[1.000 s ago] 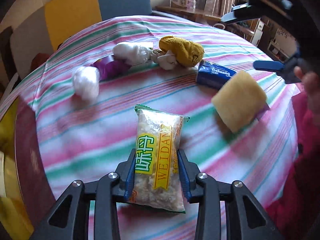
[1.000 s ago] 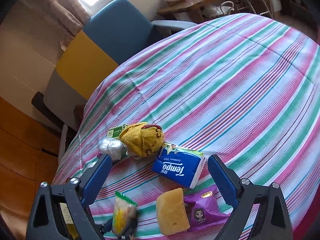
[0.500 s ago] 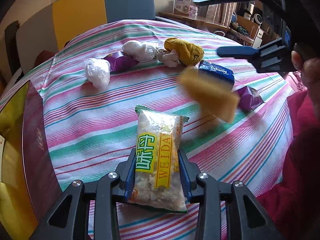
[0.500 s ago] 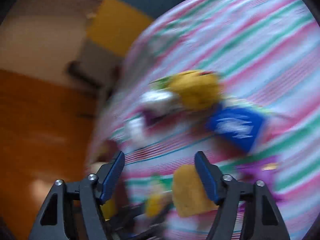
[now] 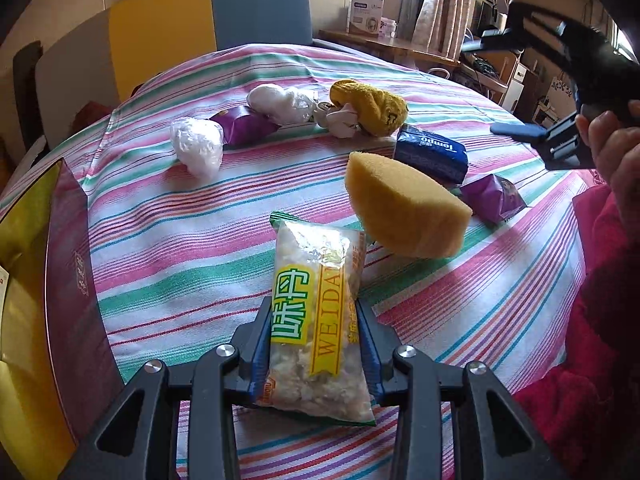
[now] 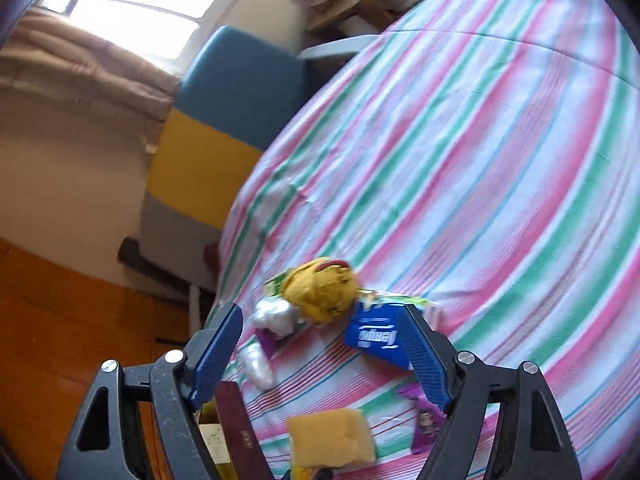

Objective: Organize objects
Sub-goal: 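Place the WEIDAN bag in the tray with the left gripper while the right gripper grasps the purple packet, then drop the purple packet into the tray with the right gripper, then grasp a second yellow sponge on the cloth with the left gripper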

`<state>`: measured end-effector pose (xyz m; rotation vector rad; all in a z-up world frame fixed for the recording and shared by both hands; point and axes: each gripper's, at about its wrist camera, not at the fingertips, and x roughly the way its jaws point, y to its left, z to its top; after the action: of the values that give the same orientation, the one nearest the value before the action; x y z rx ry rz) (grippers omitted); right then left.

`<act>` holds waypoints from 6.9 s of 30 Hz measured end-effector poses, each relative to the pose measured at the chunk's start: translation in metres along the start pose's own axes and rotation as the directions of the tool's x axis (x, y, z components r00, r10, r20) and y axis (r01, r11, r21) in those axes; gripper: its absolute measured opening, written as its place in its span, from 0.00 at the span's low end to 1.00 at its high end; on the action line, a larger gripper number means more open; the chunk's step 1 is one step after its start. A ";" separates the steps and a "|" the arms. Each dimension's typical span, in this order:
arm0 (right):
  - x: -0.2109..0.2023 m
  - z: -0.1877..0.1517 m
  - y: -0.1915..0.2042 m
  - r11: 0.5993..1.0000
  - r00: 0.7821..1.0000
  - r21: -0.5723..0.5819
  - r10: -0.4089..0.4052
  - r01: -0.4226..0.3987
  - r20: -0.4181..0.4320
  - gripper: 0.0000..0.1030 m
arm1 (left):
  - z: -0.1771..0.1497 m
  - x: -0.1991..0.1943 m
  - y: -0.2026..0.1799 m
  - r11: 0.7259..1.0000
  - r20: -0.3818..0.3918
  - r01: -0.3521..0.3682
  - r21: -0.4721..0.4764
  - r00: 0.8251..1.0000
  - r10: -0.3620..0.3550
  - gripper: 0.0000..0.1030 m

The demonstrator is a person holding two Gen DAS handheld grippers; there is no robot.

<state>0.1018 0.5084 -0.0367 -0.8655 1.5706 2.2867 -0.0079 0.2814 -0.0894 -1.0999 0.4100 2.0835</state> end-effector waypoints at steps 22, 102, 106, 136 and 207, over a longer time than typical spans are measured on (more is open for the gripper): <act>0.041 -0.033 0.054 0.808 0.863 -0.495 -0.464 0.320 -0.200 0.72 | -0.002 -0.003 0.005 1.000 -0.011 0.029 -0.002 1.000 -0.029 0.37; 0.021 -0.041 0.036 0.784 0.904 -0.537 -0.419 0.312 -0.087 0.31 | -0.122 -0.192 0.262 0.735 -0.057 -0.436 -0.519 0.876 0.479 0.50; 0.008 -0.042 0.042 0.770 0.907 -0.535 -0.421 0.347 -0.019 0.31 | -0.132 -0.197 0.263 0.728 -0.059 -0.427 -0.537 0.879 0.473 0.50; 0.179 -0.481 0.259 0.379 0.731 -0.797 -0.339 -0.470 -0.592 0.35 | -0.187 -0.229 0.319 0.622 -0.094 -0.409 -0.668 0.875 0.474 0.50; 0.003 -0.013 0.021 0.949 0.965 -0.176 -0.254 0.261 0.063 0.99 | 0.033 -0.038 0.001 0.987 -0.120 0.096 -0.127 0.986 -0.112 0.79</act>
<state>0.0930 0.4877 -0.0259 -0.9981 1.1656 2.2654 -0.0137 0.2827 -0.0393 -1.3025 0.2836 1.9738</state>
